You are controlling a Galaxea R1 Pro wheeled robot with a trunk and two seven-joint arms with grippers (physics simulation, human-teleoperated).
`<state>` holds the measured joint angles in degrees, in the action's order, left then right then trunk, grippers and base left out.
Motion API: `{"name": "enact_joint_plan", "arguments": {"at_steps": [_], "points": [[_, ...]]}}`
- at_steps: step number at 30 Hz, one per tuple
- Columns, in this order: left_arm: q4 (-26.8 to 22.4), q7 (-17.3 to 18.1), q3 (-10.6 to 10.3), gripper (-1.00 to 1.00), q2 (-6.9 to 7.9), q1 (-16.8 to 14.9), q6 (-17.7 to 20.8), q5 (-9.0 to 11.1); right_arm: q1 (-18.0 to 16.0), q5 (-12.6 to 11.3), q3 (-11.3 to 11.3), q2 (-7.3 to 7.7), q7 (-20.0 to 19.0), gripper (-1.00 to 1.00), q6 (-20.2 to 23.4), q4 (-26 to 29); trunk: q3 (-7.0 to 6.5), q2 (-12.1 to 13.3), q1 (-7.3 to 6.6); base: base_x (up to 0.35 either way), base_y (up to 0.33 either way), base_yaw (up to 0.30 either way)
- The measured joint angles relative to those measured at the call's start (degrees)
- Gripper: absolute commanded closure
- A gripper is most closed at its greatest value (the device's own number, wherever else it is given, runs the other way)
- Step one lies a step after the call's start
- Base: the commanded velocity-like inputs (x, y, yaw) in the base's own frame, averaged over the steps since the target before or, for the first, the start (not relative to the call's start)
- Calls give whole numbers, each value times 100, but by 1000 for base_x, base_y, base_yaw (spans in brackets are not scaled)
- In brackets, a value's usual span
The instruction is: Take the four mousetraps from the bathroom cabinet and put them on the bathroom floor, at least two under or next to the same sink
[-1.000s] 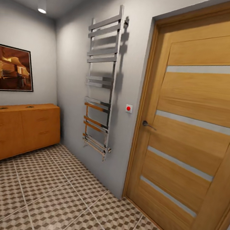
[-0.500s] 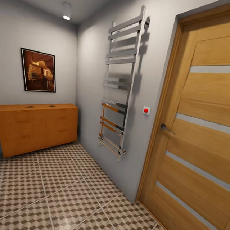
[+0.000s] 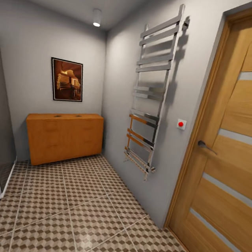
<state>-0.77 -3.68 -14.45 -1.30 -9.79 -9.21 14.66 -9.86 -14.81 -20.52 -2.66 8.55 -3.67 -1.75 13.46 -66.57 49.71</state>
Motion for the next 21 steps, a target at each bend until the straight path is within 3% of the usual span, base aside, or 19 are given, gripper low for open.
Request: {"name": "enact_joint_plan", "arguments": {"at_steps": [21], "points": [[0,-5,0,-100,0,0,0,2,0,1,0,6,-1,-100,0,0,64,0,0,0,0,300]]}}
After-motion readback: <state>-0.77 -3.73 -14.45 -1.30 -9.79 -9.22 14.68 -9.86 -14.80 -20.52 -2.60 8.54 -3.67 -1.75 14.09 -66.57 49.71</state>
